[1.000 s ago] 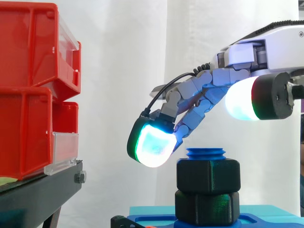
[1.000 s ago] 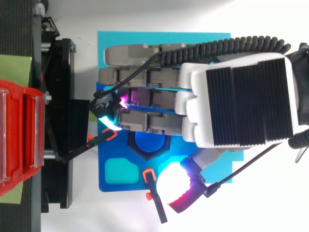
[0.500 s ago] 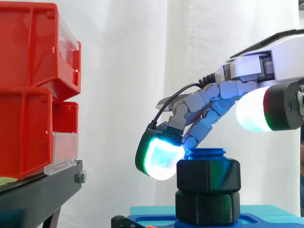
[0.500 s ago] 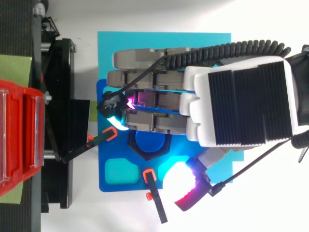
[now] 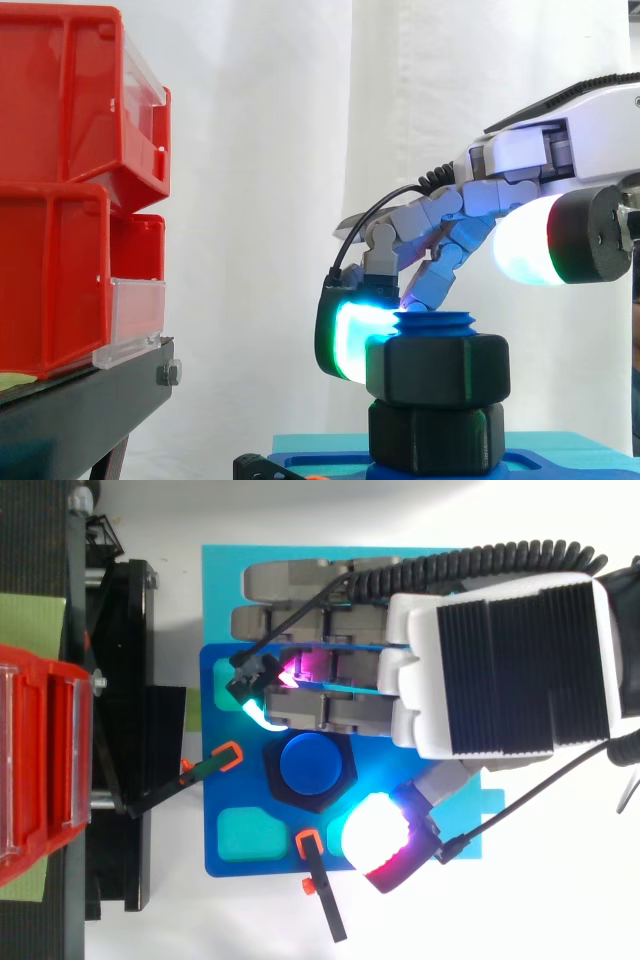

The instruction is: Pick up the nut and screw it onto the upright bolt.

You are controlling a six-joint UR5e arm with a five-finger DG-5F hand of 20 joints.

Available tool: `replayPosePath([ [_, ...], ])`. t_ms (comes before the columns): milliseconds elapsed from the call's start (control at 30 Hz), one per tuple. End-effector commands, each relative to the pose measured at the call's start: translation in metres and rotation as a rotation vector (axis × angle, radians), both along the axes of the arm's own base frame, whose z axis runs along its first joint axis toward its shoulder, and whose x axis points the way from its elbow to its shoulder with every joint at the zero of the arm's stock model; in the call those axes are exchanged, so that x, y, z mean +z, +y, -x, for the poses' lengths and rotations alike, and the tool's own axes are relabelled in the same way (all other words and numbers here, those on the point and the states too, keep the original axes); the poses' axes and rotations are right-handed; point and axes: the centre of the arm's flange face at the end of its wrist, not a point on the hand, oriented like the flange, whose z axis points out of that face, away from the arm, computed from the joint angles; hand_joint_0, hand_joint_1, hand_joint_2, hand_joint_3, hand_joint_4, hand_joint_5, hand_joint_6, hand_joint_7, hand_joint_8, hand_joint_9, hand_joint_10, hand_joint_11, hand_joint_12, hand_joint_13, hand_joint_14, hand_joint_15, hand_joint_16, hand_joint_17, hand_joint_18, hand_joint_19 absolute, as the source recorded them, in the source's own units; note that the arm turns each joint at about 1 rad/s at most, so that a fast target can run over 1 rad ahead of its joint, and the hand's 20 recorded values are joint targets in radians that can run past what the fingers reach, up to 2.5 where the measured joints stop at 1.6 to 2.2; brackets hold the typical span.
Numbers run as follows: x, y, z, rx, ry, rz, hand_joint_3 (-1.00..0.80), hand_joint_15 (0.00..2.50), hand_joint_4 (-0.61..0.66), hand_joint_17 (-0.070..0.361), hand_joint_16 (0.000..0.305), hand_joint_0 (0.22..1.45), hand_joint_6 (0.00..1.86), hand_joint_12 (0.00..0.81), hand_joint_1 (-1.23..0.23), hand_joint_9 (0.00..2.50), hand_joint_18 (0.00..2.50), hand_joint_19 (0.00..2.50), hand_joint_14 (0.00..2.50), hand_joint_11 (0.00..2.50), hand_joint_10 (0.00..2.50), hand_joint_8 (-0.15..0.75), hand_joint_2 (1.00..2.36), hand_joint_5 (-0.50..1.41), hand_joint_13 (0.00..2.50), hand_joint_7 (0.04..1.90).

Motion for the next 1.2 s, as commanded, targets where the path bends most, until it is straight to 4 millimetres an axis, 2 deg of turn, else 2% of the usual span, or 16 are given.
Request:
replayPosePath([
  [0,0.000,-0.005,0.001,-0.001,0.000,0.004,-0.50,0.00,0.18,0.079,0.035,0.51,0.50,0.317,-0.01,0.63,0.00,0.00,0.00,0.00,0.00,0.246,1.00,0.01,0.37,1.43],
  [133,0.000,-0.011,0.001,-0.003,-0.002,0.009,-0.50,0.00,0.14,0.072,0.032,0.52,0.56,0.296,-0.01,0.74,0.07,0.00,0.00,0.00,0.00,0.239,1.00,0.03,0.45,1.34],
  [267,0.000,-0.018,0.002,-0.003,-0.004,0.015,-0.50,0.00,0.13,0.062,0.028,0.52,0.58,0.266,-0.03,0.89,0.21,0.00,0.00,0.00,0.00,0.236,1.00,0.05,0.56,1.32],
  [433,0.000,-0.025,0.003,-0.007,-0.007,0.021,-0.50,0.00,0.12,0.044,0.020,0.52,0.55,0.205,-0.06,1.16,0.39,0.00,0.00,0.00,0.00,0.232,1.00,0.08,0.72,1.39],
  [567,0.003,-0.029,0.003,-0.009,-0.012,0.020,-0.50,0.00,0.14,0.048,0.021,0.52,0.50,0.228,-0.06,1.13,0.30,0.00,0.00,0.00,0.00,0.244,1.00,0.07,0.66,1.46],
  [667,0.011,-0.032,0.001,-0.006,-0.024,0.018,-0.50,0.00,0.19,0.054,0.024,0.52,0.50,0.249,-0.06,1.06,0.23,0.00,0.00,0.00,0.00,0.249,1.00,0.03,0.61,1.32],
  [733,0.016,-0.033,0.001,-0.004,-0.020,0.021,-0.50,0.00,0.25,0.061,0.027,0.51,0.50,0.268,-0.05,0.98,0.18,0.00,0.00,0.00,0.00,0.247,1.00,-0.02,0.56,1.15],
  [800,0.018,-0.033,0.001,-0.003,-0.020,0.022,-0.50,0.00,0.26,0.064,0.028,0.51,0.50,0.272,-0.05,0.95,0.16,0.00,0.00,0.00,0.00,0.246,1.00,-0.04,0.54,1.06],
  [833,0.018,-0.033,0.001,-0.003,-0.021,0.024,-0.50,0.00,0.26,0.068,0.030,0.51,0.50,0.285,-0.04,0.88,0.13,0.00,0.00,0.00,0.00,0.242,1.00,-0.07,0.51,0.91],
  [900,0.018,-0.033,0.001,-0.003,-0.022,0.024,-0.50,0.00,0.23,0.072,0.032,0.50,0.50,0.293,-0.04,0.82,0.10,0.00,0.00,0.00,0.00,0.229,1.00,-0.10,0.48,0.80],
  [1167,0.024,-0.024,-0.004,0.004,-0.049,0.020,-0.50,0.00,0.19,0.079,0.035,0.50,0.50,0.316,-0.03,0.63,0.00,0.00,0.00,0.00,0.00,0.213,1.00,-0.14,0.35,0.64],
])
